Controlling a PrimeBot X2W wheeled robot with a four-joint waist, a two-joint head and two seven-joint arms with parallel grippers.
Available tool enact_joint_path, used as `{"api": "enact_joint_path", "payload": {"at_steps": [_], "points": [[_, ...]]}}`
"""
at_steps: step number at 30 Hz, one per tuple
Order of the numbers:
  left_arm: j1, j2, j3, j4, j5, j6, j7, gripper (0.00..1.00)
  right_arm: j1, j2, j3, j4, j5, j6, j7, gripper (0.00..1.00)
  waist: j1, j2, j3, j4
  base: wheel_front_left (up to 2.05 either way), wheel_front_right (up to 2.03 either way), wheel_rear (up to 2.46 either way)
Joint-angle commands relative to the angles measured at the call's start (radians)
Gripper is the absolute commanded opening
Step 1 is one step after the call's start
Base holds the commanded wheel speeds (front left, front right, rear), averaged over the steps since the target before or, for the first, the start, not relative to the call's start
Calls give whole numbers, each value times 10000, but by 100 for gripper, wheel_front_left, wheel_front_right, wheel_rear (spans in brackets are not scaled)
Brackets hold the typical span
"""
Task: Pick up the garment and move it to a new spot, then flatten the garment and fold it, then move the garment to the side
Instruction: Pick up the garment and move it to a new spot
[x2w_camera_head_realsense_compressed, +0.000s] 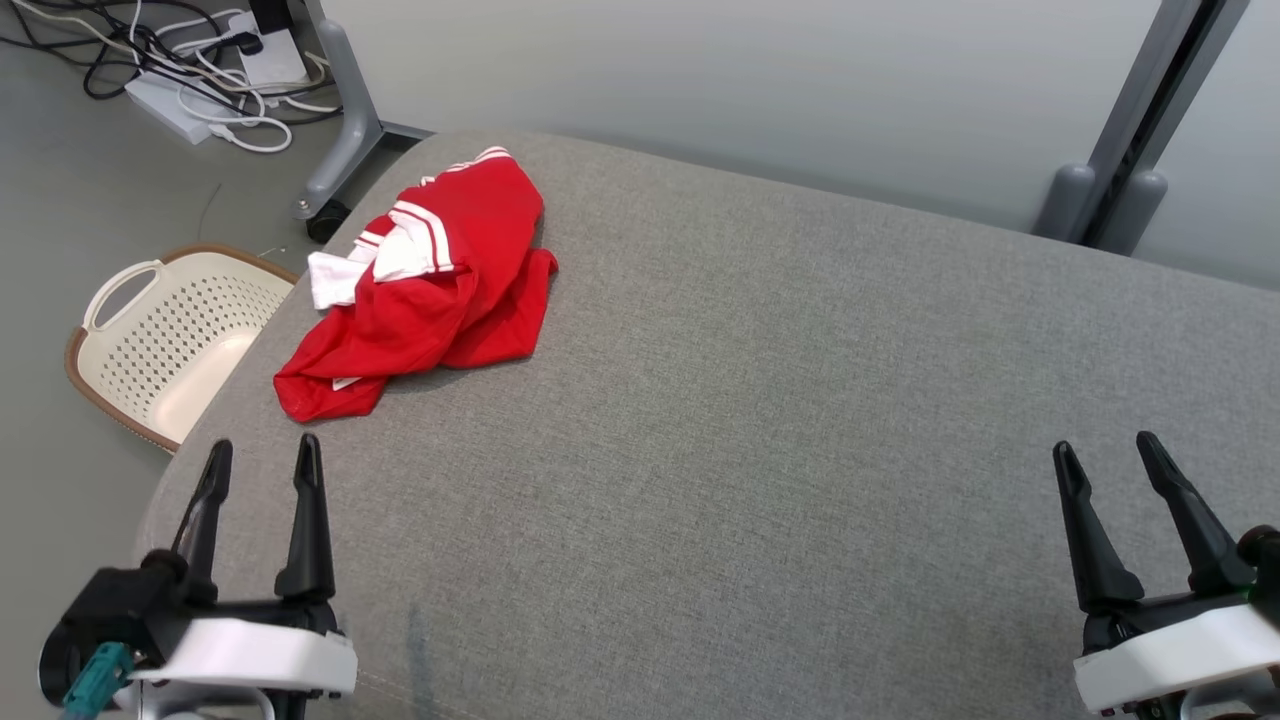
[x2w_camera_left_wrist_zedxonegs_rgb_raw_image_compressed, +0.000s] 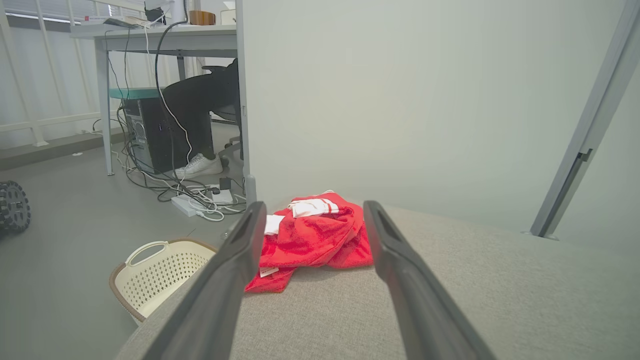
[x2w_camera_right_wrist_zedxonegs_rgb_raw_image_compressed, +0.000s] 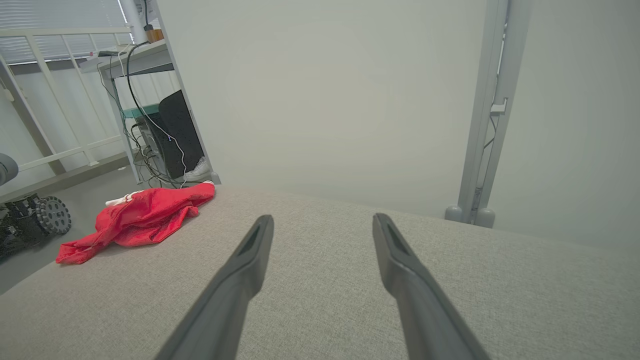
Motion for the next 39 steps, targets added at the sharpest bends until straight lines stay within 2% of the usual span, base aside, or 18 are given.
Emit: {"api": "enact_joint_path", "payload": {"at_steps": [1,8,15,27,30,36,37,38,39], "points": [[-249,41,76,-90,103,-14,-70,100,-131,-85,-27,-105,43,-2,26,100,0,0,80,-15,0,0,0],[-1500,-86,470,-307,213,-171,-79,100,-497,-322,-75,-582,-85,-2,317,100,0,0,988,-256,0,0,0],[-3500,-10,1067,281,384,-730,-68,100,-1187,-621,-38,-1195,-169,-2,649,100,0,0,2394,-866,0,0,0],[-6397,35,856,5068,-423,-2213,392,100,-2106,-836,175,-1299,-90,-2,593,100,0,0,4125,-1810,0,0,0],[-6944,13,680,6352,-468,-2459,607,100,-2223,-859,218,-1264,-68,-2,517,100,0,0,4359,-1916,0,0,0],[-7820,54,555,8271,-495,-2642,631,100,-2436,-884,265,-1167,-53,-2,413,100,0,0,4574,-2023,0,0,0],[-7920,40,541,8465,-528,-2669,579,69,-2444,-879,264,-1150,-58,-2,405,100,0,0,4582,-2032,0,0,0],[-8016,62,536,8637,-522,-2714,505,0,-2441,-872,263,-1121,-59,-2,395,100,0,0,4579,-2034,0,0,0],[-8098,76,526,8810,-542,-2745,479,0,-2443,-859,257,-1082,-53,-2,395,100,0,0,4569,-2036,0,0,0]]}}
